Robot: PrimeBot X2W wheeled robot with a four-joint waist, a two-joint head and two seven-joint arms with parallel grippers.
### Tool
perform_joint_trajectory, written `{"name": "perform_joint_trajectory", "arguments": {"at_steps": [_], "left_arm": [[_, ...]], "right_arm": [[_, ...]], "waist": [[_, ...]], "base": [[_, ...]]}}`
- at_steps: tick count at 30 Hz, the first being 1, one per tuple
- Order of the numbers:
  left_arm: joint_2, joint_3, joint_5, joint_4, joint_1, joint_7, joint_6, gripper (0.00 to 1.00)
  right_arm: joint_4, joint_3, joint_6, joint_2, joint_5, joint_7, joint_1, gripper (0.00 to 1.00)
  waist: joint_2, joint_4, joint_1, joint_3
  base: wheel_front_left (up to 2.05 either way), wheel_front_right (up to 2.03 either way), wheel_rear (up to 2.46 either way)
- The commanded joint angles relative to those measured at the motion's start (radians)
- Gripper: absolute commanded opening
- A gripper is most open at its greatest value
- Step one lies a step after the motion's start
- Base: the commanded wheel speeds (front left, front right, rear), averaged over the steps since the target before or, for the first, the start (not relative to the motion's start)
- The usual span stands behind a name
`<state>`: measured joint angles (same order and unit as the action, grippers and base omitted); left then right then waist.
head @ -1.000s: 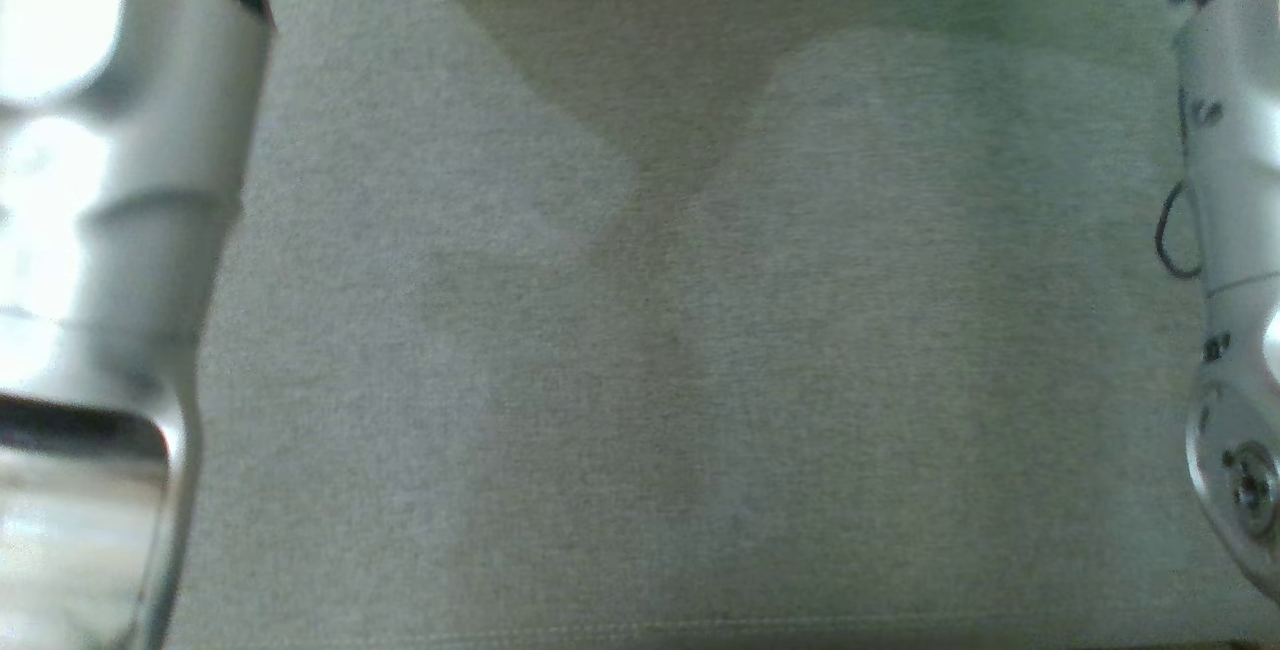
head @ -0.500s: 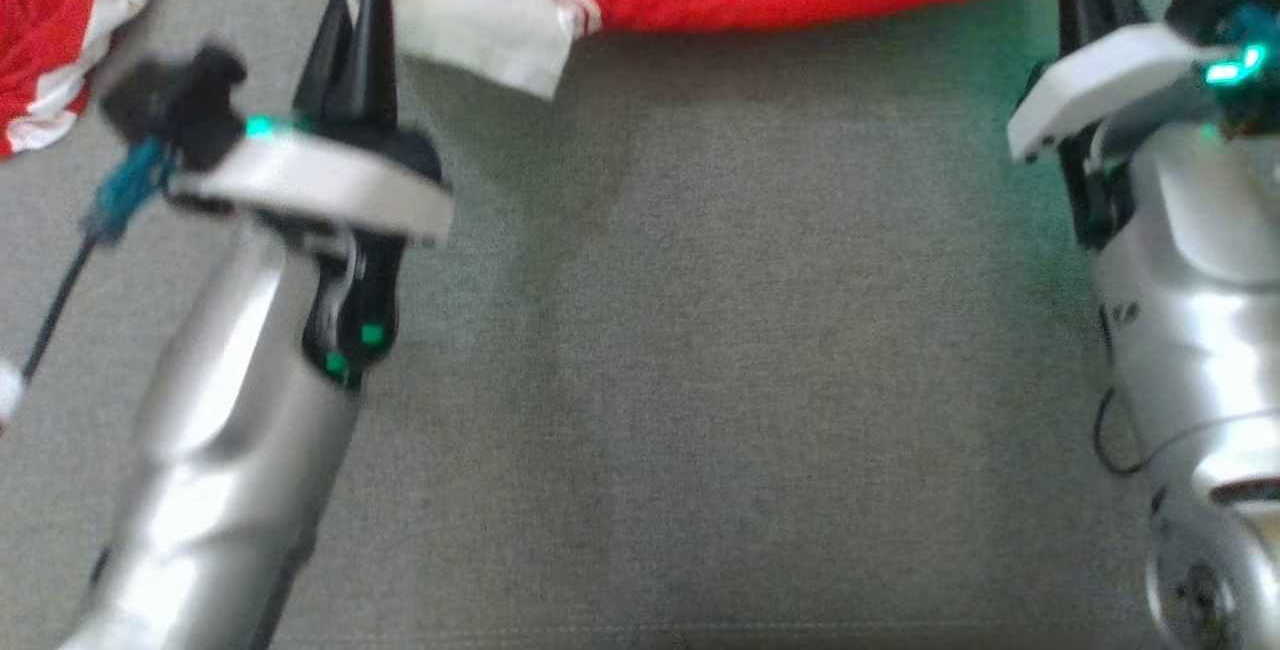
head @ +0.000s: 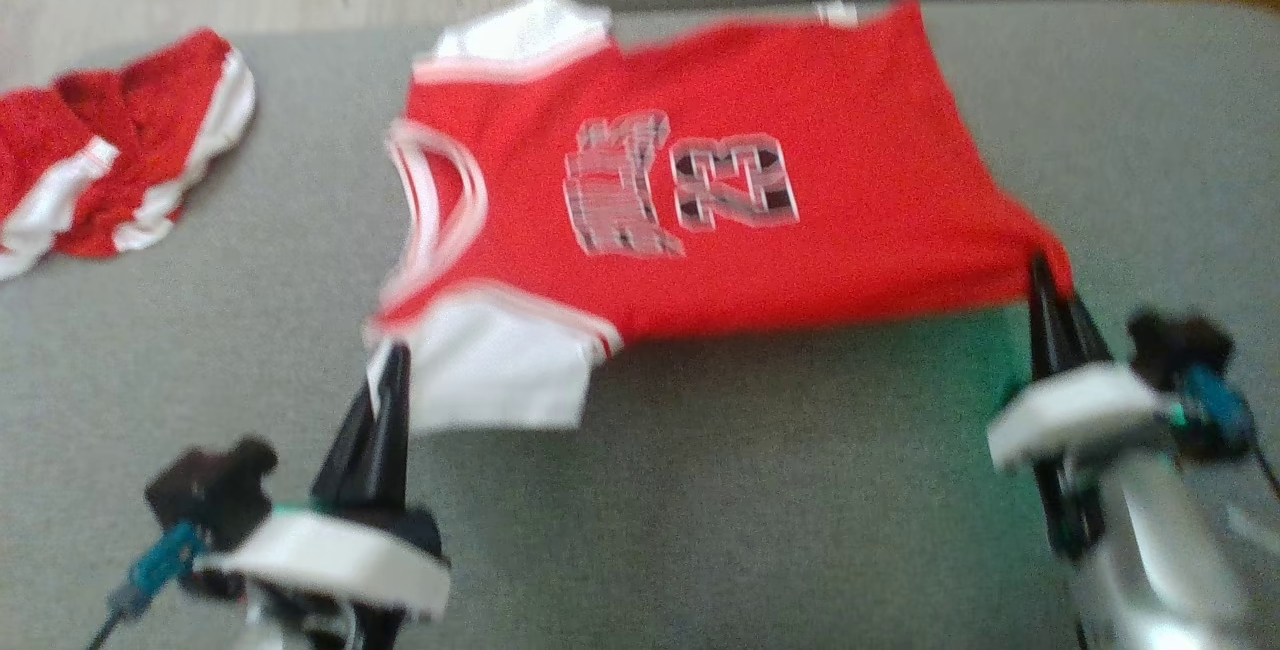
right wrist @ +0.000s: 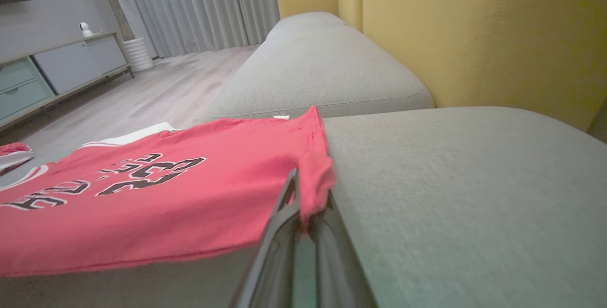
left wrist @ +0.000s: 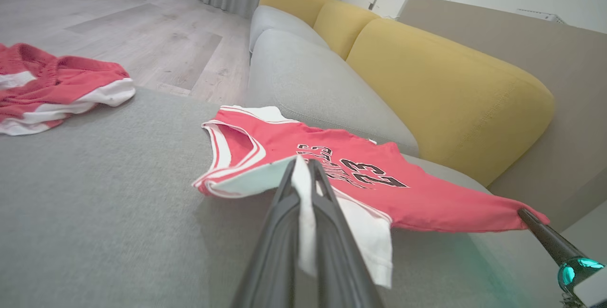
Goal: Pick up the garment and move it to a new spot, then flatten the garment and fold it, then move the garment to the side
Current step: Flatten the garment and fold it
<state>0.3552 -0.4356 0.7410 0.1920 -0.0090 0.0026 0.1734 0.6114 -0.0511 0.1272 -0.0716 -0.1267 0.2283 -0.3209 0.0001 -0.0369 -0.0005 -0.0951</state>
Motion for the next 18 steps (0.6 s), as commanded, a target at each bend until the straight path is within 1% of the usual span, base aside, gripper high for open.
{"name": "perform_joint_trajectory", "arguments": {"at_steps": [1,4,7,10,13,18], "left_arm": [[0.042,0.037,-0.004,0.06,-0.018,0.009,0.015,0.0],[0.076,0.034,-0.01,0.144,0.065,0.039,0.052,0.0],[0.102,0.029,-0.012,0.218,0.129,0.07,0.084,0.0],[0.109,0.026,-0.004,0.253,0.17,0.088,0.105,0.0],[0.105,0.013,0.003,0.236,0.177,0.097,0.102,0.0],[0.1,-0.017,0.001,0.131,0.128,0.115,0.068,0.0]], "right_arm": [[-0.071,0.015,0.003,0.01,-0.007,-0.014,0.036,0.0],[-0.254,-0.002,0.003,0.017,-0.013,-0.084,0.198,0.0],[-0.446,-0.02,0.003,0.02,0.003,-0.167,0.339,0.0],[-0.572,-0.013,0.003,0.021,-0.032,-0.244,0.433,0.0],[-0.632,-0.011,0.003,0.021,-0.031,-0.298,0.468,0.0],[-0.625,-0.008,0.003,0.021,-0.029,-0.397,0.455,0.0]], "waist": [[-0.0001,-0.02,0.0005,0.077],[-0.0001,-0.024,0.0005,0.112],[-0.0001,-0.029,0.0005,0.118],[-0.0001,-0.03,0.0005,0.114],[-0.0001,-0.03,0.0005,0.105],[-0.0001,-0.035,0.0005,0.079]], "base": [[0.0,0.0,0.0],[0.0,0.0,0.0],[0.0,0.0,0.0],[0.0,0.0,0.0],[0.0,0.0,0.0],[0.0,0.0,0.0]]}}
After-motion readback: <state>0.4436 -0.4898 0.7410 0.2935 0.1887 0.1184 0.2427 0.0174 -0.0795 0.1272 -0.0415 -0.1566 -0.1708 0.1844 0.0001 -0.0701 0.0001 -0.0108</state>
